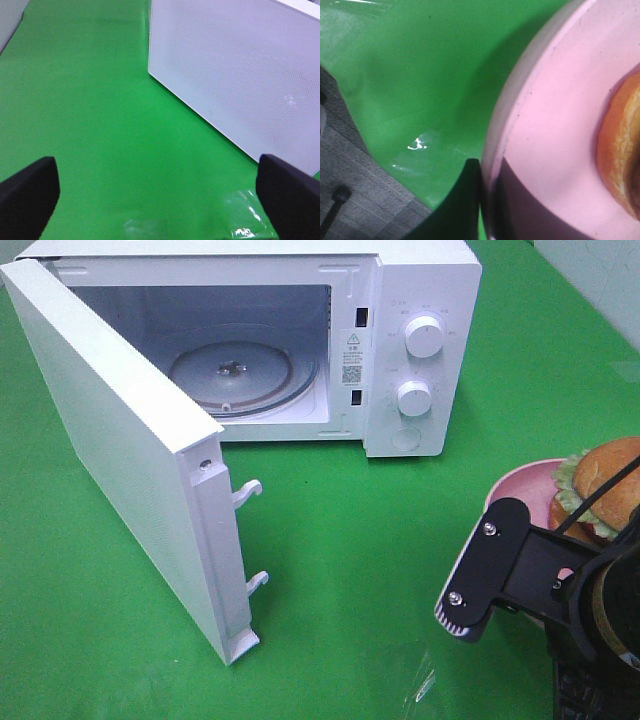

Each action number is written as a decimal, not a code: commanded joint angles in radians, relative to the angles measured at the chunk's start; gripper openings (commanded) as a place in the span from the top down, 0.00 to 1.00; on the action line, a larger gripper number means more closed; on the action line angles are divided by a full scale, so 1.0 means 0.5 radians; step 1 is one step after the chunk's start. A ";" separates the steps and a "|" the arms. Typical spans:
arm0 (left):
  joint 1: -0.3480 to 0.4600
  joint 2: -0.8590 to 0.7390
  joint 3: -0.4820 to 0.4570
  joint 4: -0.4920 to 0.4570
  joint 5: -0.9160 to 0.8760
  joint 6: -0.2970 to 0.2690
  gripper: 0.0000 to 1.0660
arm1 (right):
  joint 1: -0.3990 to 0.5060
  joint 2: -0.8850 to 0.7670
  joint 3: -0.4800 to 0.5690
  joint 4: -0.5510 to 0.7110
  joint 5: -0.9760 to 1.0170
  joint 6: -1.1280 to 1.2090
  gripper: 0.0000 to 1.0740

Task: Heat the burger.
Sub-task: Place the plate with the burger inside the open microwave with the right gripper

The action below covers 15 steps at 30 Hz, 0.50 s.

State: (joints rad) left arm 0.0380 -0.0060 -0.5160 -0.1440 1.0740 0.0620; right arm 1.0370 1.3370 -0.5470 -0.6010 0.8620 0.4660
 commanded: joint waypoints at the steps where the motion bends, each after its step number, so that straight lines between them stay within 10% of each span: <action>1: 0.008 -0.030 0.000 -0.016 -0.006 -0.008 0.06 | 0.004 -0.020 0.006 -0.168 0.008 -0.086 1.00; 15: 0.008 -0.030 0.000 -0.016 -0.006 -0.008 0.06 | 0.004 -0.020 0.006 -0.282 -0.132 -0.276 1.00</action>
State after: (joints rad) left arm 0.0380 -0.0060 -0.5160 -0.1440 1.0740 0.0620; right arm 1.0370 1.3370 -0.5470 -0.6880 0.7880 0.3450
